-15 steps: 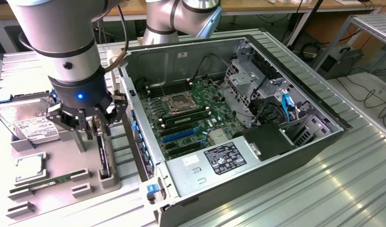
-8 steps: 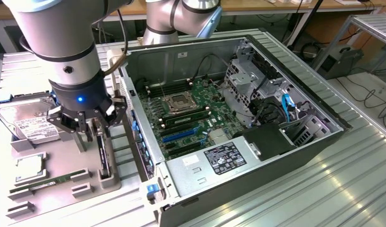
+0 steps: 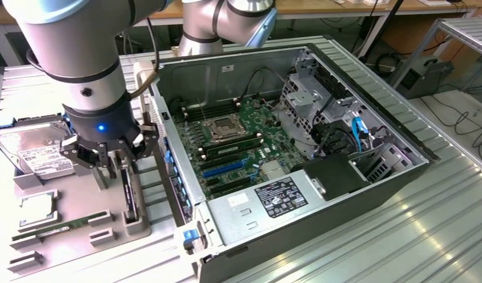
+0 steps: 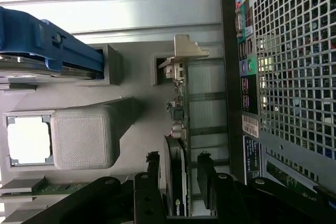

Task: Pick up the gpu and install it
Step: 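Pick up the gpu and move the gpu toward the slot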

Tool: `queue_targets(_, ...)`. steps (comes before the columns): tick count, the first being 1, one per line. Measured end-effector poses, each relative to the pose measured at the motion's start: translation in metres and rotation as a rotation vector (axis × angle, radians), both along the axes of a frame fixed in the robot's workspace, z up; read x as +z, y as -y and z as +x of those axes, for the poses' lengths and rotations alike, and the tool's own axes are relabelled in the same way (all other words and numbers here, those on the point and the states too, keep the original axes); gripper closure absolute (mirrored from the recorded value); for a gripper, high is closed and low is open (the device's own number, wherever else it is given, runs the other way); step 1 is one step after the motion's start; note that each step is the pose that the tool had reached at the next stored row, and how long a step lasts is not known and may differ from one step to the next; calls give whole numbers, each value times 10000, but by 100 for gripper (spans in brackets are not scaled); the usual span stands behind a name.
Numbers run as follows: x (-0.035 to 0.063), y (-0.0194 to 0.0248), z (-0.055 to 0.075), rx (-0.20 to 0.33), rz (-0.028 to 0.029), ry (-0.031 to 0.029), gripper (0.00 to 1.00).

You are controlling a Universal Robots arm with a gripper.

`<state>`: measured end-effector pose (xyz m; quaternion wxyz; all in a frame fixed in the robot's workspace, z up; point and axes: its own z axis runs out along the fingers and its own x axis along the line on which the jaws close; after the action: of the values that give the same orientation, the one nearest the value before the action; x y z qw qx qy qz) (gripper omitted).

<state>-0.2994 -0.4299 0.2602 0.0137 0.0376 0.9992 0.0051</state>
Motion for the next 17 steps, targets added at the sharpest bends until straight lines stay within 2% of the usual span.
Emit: queue_targets(17,-105,15,-9,0,0,0,58)
